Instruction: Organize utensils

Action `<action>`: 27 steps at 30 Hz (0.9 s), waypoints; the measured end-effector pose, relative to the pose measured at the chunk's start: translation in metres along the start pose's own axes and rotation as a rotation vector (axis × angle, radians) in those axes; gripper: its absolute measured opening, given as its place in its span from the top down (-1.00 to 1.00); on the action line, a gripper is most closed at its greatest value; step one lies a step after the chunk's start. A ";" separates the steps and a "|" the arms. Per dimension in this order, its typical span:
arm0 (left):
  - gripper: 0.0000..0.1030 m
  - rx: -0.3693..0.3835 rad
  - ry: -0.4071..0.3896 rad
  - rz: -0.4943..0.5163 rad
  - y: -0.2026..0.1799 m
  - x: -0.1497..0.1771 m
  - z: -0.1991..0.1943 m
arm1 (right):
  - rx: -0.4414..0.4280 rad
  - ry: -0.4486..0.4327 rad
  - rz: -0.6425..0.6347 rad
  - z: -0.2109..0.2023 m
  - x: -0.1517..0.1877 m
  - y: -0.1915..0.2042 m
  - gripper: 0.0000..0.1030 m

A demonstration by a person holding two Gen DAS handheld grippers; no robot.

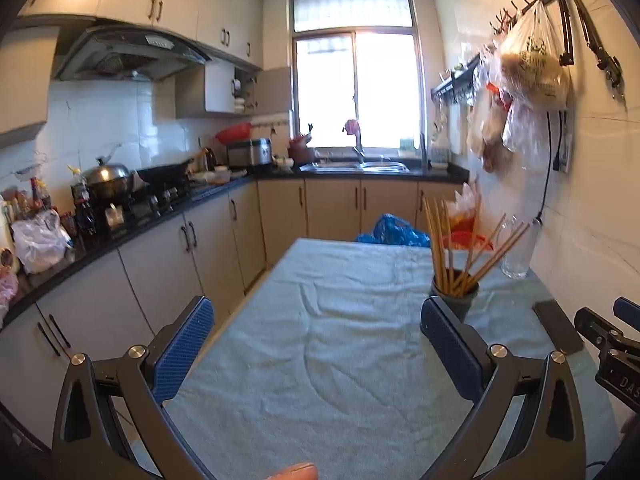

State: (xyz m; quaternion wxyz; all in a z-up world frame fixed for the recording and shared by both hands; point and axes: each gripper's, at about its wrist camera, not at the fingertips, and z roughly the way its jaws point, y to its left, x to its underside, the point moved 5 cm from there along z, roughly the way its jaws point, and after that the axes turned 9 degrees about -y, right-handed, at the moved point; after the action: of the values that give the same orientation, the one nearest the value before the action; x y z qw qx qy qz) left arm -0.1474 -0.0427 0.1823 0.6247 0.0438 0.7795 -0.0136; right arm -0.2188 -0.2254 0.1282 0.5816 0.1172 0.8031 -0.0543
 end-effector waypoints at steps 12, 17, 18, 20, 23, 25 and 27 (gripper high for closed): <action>-1.00 0.078 0.208 -0.006 -0.021 0.043 0.029 | 0.035 0.105 0.050 0.023 0.023 0.002 -0.59; -1.00 0.077 0.245 0.016 -0.023 0.054 0.038 | 0.030 0.143 0.050 0.033 0.030 0.005 -0.59; -1.00 0.079 0.249 0.016 -0.023 0.055 0.039 | 0.030 0.146 0.047 0.035 0.031 0.006 -0.59; -1.00 0.083 0.261 0.014 -0.023 0.057 0.041 | 0.030 0.150 0.042 0.037 0.032 0.009 -0.59; -1.00 0.094 0.280 0.009 -0.023 0.061 0.045 | 0.030 0.160 0.036 0.040 0.034 0.011 -0.60; -1.00 0.097 0.291 0.005 -0.023 0.063 0.047 | 0.032 0.166 0.033 0.042 0.036 0.013 -0.60; -1.00 0.101 0.299 0.000 -0.022 0.065 0.050 | 0.034 0.172 0.032 0.044 0.038 0.015 -0.60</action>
State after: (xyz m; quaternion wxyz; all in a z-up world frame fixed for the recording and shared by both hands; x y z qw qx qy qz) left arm -0.1148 -0.0652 0.1073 0.4989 0.0769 0.8620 -0.0460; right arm -0.1854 -0.2166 0.0791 0.5091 0.1442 0.8472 -0.0484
